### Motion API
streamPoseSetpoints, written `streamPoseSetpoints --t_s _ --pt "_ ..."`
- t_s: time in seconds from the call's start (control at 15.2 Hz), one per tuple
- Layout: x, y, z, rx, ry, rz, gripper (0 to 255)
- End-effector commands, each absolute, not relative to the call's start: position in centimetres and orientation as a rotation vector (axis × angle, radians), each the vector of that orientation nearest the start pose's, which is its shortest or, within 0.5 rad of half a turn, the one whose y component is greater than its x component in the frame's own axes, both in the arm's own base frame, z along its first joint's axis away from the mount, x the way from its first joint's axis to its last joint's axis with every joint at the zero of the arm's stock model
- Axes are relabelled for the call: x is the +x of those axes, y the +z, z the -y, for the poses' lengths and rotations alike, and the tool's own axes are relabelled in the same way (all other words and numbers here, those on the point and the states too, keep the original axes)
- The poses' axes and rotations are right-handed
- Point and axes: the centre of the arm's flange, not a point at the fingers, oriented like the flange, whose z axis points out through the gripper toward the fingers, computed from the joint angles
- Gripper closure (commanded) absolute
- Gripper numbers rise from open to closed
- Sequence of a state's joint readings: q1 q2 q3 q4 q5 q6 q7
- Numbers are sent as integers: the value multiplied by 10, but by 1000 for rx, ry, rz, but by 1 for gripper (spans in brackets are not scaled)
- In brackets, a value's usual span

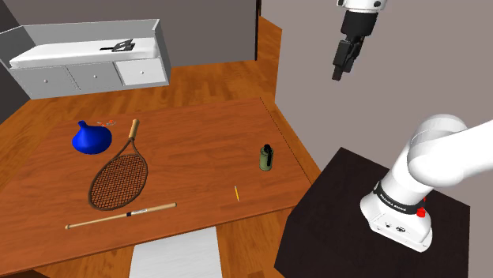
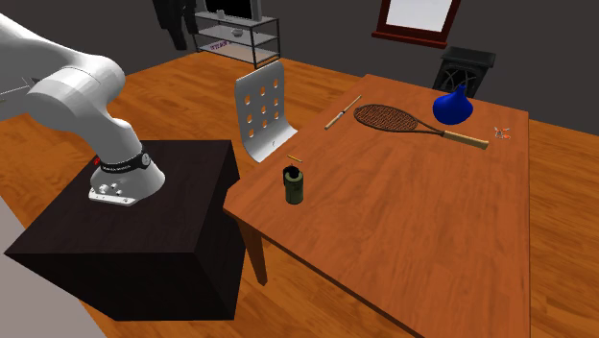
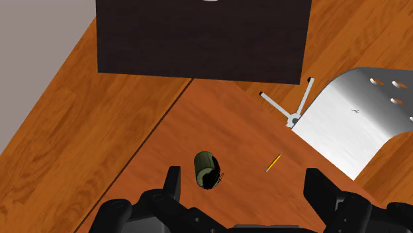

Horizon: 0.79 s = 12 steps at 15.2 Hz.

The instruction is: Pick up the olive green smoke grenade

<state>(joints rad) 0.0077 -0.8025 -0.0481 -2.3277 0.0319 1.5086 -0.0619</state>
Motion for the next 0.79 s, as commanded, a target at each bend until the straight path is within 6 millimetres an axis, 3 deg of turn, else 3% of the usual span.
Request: streamPoseSetpoints --t_s 0.0,0.73 --pt "296 603 13 -3074 22 59 0" --pt "371 479 -5 -3088 37 -27 0"
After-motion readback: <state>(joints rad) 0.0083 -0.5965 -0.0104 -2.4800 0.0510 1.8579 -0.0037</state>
